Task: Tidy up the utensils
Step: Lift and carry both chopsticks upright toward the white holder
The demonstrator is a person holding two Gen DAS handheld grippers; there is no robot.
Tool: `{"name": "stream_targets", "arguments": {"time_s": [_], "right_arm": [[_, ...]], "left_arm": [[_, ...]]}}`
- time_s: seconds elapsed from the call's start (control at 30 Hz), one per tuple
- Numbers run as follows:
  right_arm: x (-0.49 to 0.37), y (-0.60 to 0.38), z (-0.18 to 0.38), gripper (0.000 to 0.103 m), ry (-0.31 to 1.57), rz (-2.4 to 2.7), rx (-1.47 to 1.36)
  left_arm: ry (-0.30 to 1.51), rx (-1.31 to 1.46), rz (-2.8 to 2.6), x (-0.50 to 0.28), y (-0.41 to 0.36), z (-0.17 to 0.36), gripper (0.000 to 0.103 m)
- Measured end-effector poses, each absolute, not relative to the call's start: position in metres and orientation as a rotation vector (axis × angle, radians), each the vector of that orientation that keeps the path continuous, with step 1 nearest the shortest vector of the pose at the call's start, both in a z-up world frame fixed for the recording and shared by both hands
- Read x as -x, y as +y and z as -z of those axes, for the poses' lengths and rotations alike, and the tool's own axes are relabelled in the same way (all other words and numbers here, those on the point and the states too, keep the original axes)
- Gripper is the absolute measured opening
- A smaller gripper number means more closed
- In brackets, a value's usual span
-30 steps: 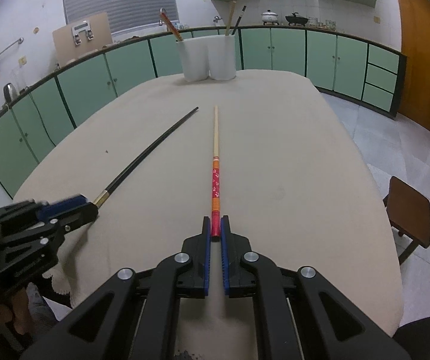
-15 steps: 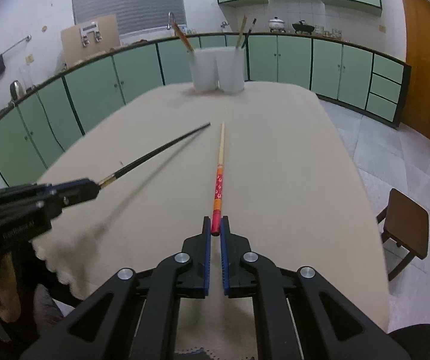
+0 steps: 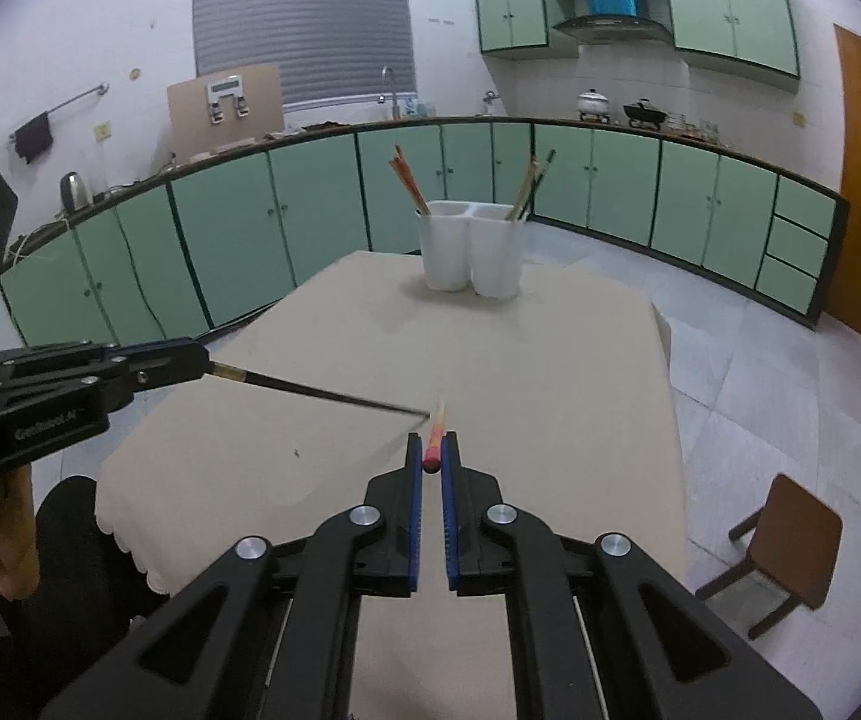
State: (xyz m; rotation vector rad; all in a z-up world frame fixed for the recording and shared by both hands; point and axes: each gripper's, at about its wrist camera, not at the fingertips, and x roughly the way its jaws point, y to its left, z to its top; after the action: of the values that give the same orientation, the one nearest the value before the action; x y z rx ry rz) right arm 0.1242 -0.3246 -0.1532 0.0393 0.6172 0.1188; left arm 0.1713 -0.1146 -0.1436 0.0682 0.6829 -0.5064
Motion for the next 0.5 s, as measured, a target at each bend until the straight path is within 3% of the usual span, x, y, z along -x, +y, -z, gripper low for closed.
{"name": "stream_targets", "arguments": {"time_s": [0.5], "right_arm": [[-0.192,-0.333,0.112,0.006,0.696,-0.198,0.013]], "left_arm": [[0.671,-0.116,0.565,-0.224,-0.132,0.103,0.006]]}}
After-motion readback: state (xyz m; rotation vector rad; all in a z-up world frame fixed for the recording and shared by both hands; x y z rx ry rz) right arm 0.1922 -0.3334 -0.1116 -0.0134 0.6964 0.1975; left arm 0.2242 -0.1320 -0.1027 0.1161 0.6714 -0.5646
